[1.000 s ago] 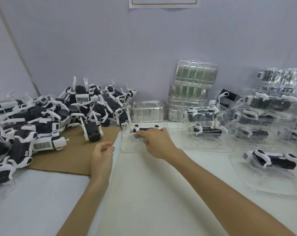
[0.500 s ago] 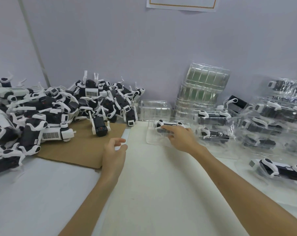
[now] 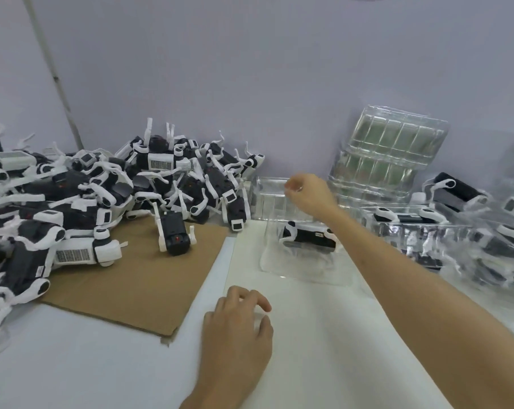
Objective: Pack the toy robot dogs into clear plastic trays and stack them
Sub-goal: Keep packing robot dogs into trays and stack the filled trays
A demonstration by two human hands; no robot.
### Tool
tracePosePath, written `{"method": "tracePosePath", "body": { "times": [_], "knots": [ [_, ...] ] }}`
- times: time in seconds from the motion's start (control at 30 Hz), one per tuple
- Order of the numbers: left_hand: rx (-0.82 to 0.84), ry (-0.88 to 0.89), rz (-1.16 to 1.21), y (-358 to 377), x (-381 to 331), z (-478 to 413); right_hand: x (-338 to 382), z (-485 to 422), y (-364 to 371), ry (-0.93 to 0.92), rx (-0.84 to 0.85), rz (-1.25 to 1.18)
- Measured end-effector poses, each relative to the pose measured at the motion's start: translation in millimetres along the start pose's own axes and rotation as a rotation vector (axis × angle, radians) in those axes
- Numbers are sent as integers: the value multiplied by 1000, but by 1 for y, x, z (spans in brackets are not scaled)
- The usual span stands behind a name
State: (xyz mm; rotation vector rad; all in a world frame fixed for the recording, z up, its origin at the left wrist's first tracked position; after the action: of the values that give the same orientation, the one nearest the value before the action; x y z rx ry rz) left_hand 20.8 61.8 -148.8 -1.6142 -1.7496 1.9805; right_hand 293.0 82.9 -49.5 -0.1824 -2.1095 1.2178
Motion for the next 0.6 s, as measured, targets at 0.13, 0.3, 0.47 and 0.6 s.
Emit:
{"method": "tracePosePath", "body": {
  "times": [0.13, 0.3, 0.47, 0.6],
  "knots": [
    [39, -4, -69, 8, 1, -10, -10, -35, 26, 20, 304, 211],
    [61, 7, -122, 11, 1, -18, -14, -46, 43, -83, 296, 554],
    [87, -6, -30, 12, 4, -18, -12, -47, 28, -96, 158, 476],
    [58, 17, -123, 13, 5, -13, -5, -39, 8, -108, 107, 424]
  ]
}}
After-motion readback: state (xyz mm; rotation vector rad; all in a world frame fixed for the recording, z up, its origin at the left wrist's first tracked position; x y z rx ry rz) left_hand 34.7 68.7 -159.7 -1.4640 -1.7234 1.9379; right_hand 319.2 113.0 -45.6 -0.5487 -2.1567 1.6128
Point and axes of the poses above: each hand's wrist, its own z-axis away from the middle knuckle, its own y-axis out of the palm, x = y × z, the point moved 7 cm from there along -z, towards the middle knuckle, and after that the axes turned 6 degrees about -y, right-handed, at the moved point
